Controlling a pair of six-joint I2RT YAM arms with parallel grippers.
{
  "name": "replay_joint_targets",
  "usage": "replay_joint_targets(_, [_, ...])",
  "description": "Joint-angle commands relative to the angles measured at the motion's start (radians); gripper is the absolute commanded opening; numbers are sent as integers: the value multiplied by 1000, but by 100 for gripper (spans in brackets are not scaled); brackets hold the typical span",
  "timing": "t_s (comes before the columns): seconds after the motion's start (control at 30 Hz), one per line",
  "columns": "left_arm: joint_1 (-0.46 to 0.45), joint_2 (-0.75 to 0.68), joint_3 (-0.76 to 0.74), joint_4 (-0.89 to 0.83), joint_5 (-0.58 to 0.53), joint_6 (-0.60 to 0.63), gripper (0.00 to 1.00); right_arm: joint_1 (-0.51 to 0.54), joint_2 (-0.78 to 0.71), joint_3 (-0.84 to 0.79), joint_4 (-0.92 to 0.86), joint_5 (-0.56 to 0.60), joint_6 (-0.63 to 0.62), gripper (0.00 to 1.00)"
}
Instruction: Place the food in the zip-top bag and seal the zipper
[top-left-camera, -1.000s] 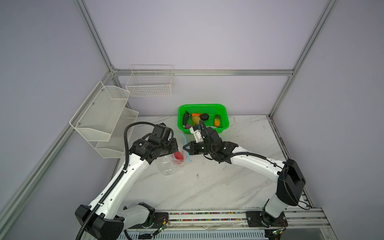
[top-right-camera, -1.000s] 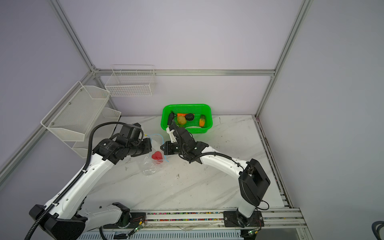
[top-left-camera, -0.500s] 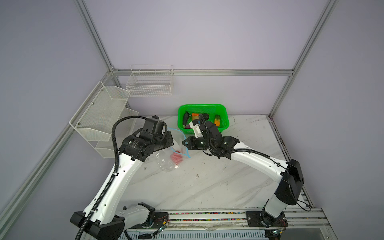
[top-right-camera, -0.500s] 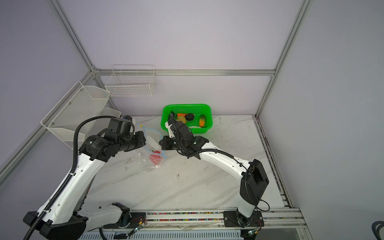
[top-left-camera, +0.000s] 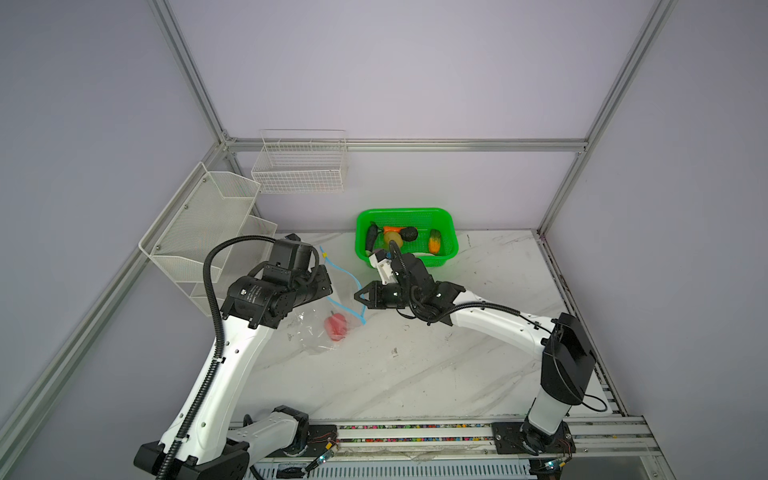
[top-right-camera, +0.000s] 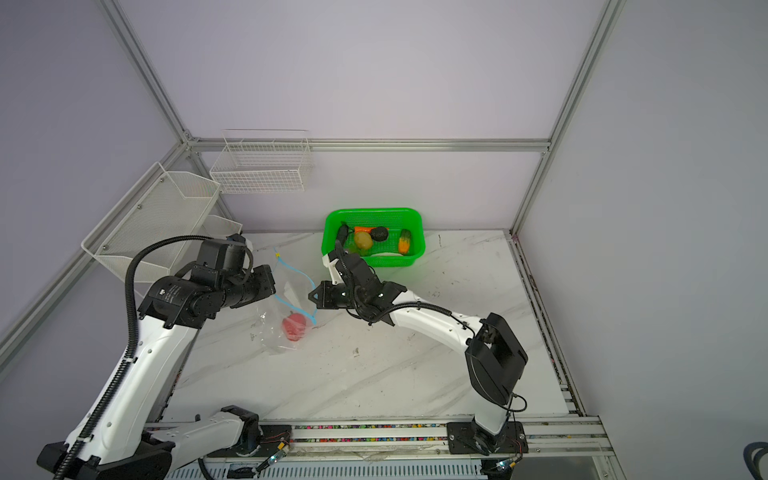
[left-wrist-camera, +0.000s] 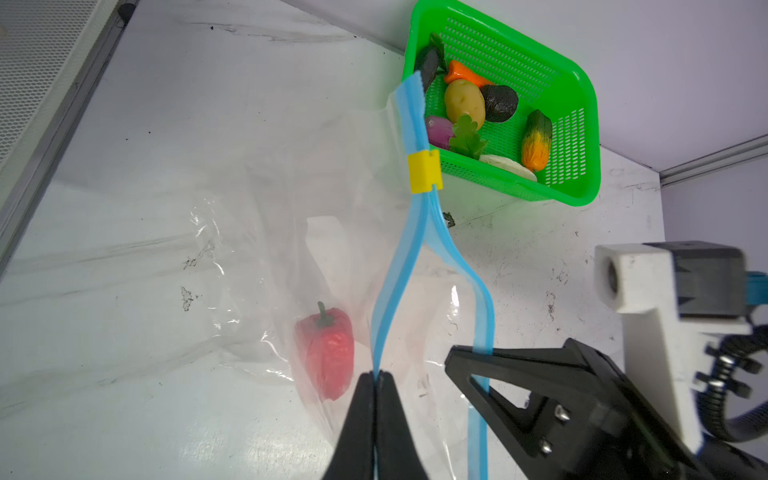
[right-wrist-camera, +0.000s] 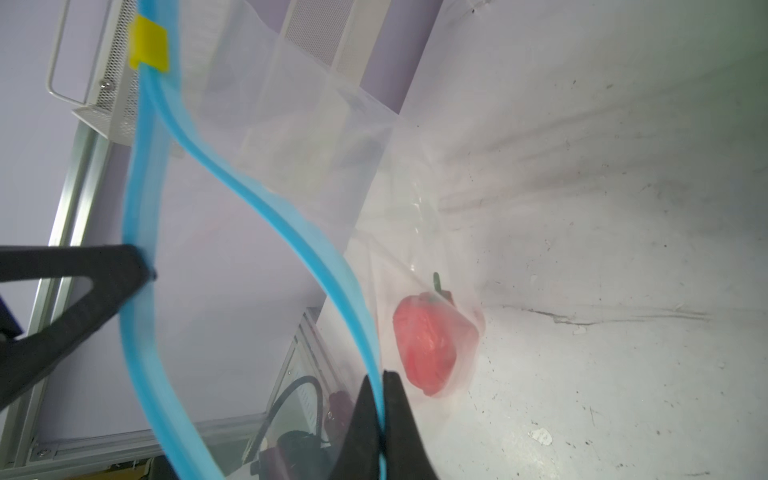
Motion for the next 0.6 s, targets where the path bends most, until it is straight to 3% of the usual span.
replay_joint_targets(0.0, [7, 51, -9, 66, 97, 55, 0, 4, 44, -44, 60, -33, 27, 7])
replay_joint_targets(0.27, [1, 117, -100, 150, 194, 57, 0, -16, 84, -121, 72, -24, 18, 14])
replay_joint_targets(0.5, [-17, 151, -227, 241, 258, 32, 0, -33, 81, -142, 68, -27, 16, 25])
replay_joint_targets(0.57, [-21, 156, -254, 267, 267, 29, 0, -46, 54, -141, 40, -7, 17, 32])
